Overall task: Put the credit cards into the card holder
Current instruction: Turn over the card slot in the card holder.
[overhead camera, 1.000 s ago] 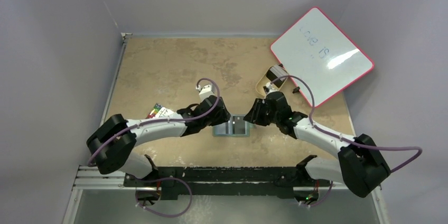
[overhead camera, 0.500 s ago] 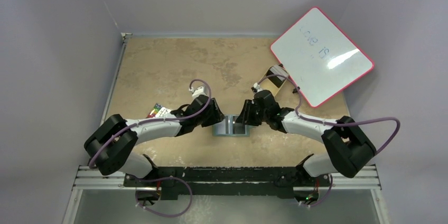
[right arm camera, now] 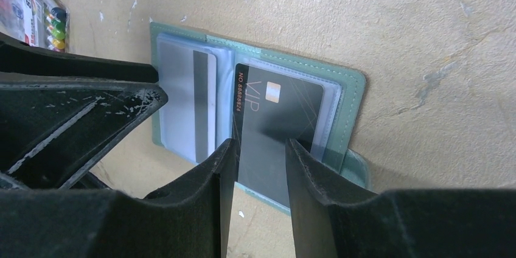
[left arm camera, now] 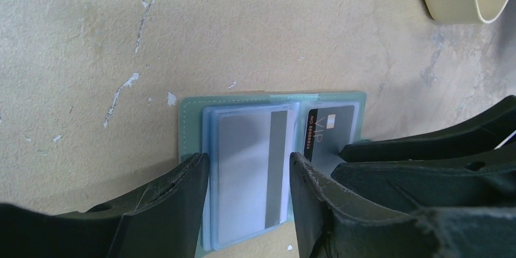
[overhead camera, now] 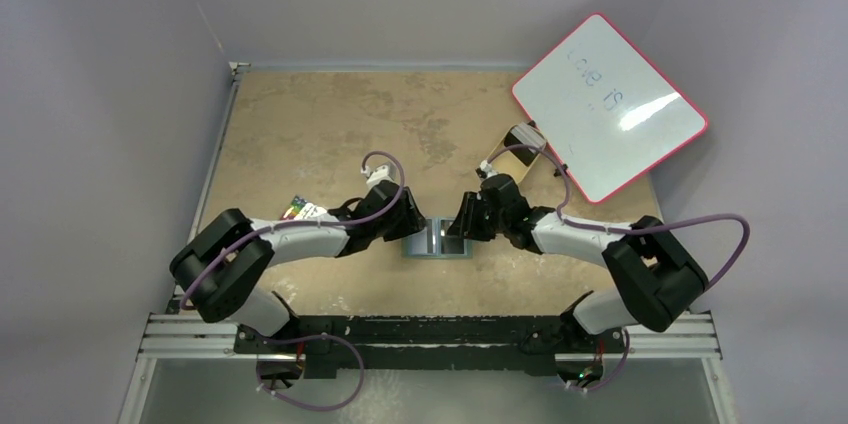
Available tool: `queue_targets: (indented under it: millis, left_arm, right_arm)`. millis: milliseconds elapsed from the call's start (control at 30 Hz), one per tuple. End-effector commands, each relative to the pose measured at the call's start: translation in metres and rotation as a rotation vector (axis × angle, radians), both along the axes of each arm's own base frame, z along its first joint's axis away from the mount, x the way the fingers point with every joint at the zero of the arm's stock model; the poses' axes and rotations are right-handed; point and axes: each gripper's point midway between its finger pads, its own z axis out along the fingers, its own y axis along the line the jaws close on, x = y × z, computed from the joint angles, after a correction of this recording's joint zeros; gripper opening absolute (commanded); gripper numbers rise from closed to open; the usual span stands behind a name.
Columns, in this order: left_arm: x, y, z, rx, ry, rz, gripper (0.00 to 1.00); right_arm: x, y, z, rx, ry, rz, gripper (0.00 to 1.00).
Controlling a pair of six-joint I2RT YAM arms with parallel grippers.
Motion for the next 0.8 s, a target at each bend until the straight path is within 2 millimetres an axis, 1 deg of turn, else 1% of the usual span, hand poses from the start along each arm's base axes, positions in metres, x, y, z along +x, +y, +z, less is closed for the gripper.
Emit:
queue_targets:
  millis: [0, 133, 233, 367, 567, 767]
  left_arm:
    - [0.009, 0.0, 0.002, 0.003, -0.037, 0.011, 0.5]
    - [0.009, 0.0, -0.002, 0.007, -0.029, 0.01, 0.5]
    - [0.009, -0.006, 0.002, -0.024, -0.029, 0.002, 0.5]
    - [0.007, -0.017, 0.014, -0.09, -0.036, -0.021, 0.5]
    - [0.005, -0.028, 0.042, -0.203, -0.072, -0.044, 0.5]
    - [0.004, -0.034, 0.051, -0.263, -0.091, -0.061, 0.5]
  right_arm:
    - [0.003, 0.001, 0.002, 0.004, -0.027, 0.004, 0.39]
    - [0.003, 0.002, 0.0, 0.003, -0.025, 0.007, 0.39]
    - [0.002, 0.001, -0.002, -0.001, -0.021, 0.009, 0.39]
    - [0.001, 0.002, -0.005, 0.001, -0.015, 0.011, 0.38]
    - [0.0, 0.002, -0.007, 0.0, -0.009, 0.012, 0.38]
    - [0.0, 0.002, -0.007, -0.002, -0.008, 0.011, 0.38]
